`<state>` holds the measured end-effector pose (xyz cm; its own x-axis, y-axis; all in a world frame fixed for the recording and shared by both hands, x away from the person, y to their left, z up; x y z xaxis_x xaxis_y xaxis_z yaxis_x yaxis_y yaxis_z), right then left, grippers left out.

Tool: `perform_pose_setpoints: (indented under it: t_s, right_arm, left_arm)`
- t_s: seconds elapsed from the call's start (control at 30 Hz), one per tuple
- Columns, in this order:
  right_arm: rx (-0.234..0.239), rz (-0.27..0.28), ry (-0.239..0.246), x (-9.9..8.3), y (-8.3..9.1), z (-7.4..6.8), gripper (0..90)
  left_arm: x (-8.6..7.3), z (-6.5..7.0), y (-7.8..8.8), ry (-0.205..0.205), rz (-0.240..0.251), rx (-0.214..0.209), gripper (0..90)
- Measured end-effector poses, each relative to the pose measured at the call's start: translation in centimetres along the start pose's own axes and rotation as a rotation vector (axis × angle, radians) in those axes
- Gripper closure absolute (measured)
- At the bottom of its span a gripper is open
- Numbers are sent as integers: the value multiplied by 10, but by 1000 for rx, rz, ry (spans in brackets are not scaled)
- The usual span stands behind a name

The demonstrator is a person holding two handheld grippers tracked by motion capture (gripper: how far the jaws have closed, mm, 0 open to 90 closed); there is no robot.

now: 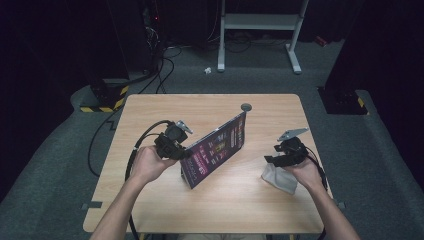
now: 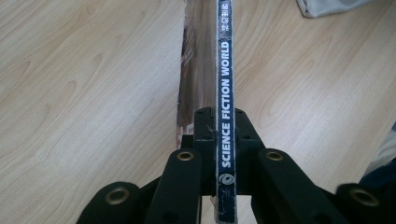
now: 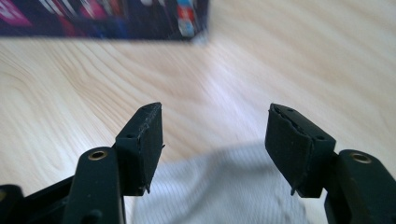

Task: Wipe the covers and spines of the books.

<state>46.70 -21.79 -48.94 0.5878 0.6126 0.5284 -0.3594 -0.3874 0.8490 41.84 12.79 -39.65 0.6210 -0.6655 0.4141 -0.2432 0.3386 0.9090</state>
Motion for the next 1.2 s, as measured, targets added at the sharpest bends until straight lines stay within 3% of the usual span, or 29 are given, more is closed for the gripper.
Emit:
perform_pose_setpoints:
  t_s: [0.3,0.5,0.6,0.77,0.9,1.07,1.2]
  right_arm:
    - [-22,-39,-61,-33,-8,-2,340]
    - [-8,-94,-114,-48,-21,-2,334]
    - [8,-104,-124,-50,-27,-2,406]
    - [-27,-85,-84,-50,-28,-5,617]
    - [-15,-78,-76,-49,-28,-7,767]
    - [-25,-71,-52,-48,-29,-10,838]
    - [-4,-39,-54,-44,-26,-13,849]
  left_arm:
    - [-2,-2,-2,66,25,22,840]
    - [-1,-2,-4,90,35,17,840]
    - [0,-2,-4,97,35,11,840]
    - [2,1,-5,97,39,4,840]
    - [4,5,-5,94,46,-13,840]
    - [8,11,-6,85,65,-32,840]
    - [11,17,-7,77,76,-48,841]
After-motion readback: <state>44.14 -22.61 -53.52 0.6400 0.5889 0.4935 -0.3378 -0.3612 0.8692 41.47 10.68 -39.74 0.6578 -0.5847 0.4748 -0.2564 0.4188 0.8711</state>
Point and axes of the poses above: each handheld gripper's, and its own axes: y roughly backward along the jaws, x roughly out of its top, z roughly to its right, the point moved 5 cm from there along -y, roughly forward along the jaws, and after that the axes turned 6 degrees about -z, right-handed, at the moved point
